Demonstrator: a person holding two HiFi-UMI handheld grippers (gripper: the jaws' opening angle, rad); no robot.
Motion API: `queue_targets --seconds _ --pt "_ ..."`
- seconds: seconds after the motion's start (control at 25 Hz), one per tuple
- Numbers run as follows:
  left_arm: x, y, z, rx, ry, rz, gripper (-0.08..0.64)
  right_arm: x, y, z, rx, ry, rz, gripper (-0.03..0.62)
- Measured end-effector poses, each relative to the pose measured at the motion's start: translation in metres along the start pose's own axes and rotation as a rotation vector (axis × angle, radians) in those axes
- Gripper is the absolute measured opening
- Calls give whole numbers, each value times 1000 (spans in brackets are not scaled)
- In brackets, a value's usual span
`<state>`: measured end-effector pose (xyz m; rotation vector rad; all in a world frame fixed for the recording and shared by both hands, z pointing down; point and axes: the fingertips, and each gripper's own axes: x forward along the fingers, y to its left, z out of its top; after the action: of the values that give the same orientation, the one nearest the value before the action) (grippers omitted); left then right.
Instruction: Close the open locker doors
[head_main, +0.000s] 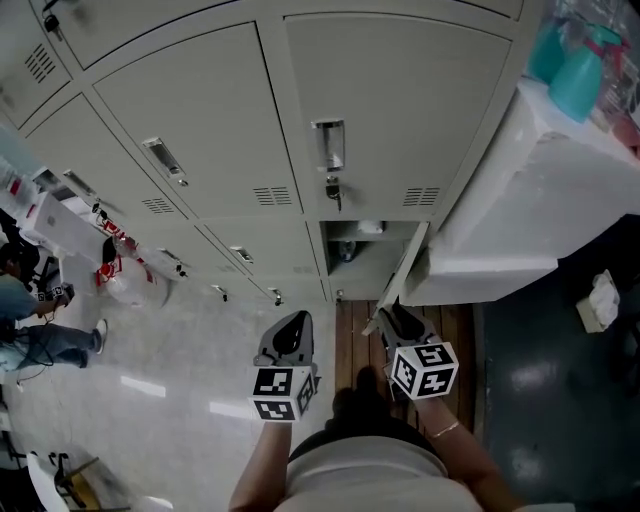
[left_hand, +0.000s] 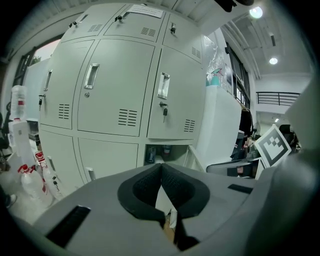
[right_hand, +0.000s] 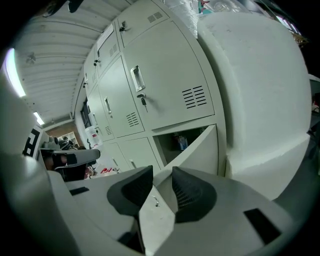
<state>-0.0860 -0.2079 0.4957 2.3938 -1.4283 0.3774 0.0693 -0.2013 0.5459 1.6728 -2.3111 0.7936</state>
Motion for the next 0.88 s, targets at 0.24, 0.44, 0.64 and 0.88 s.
queue_targets --seconds 0.24,0.44,0.64,0.88 --pt "-2 6 -3 -14 4 27 20 14 9 3 3 13 33 127" --pt "-6 18 -1 -25 -4 71 20 29 18 8 -20 17 63 129" --pt "-10 34 2 -33 -10 120 20 46 27 14 -41 18 94 132" --pt "-9 49 9 -56 -25 170 20 66 36 21 -73 24 127 133"
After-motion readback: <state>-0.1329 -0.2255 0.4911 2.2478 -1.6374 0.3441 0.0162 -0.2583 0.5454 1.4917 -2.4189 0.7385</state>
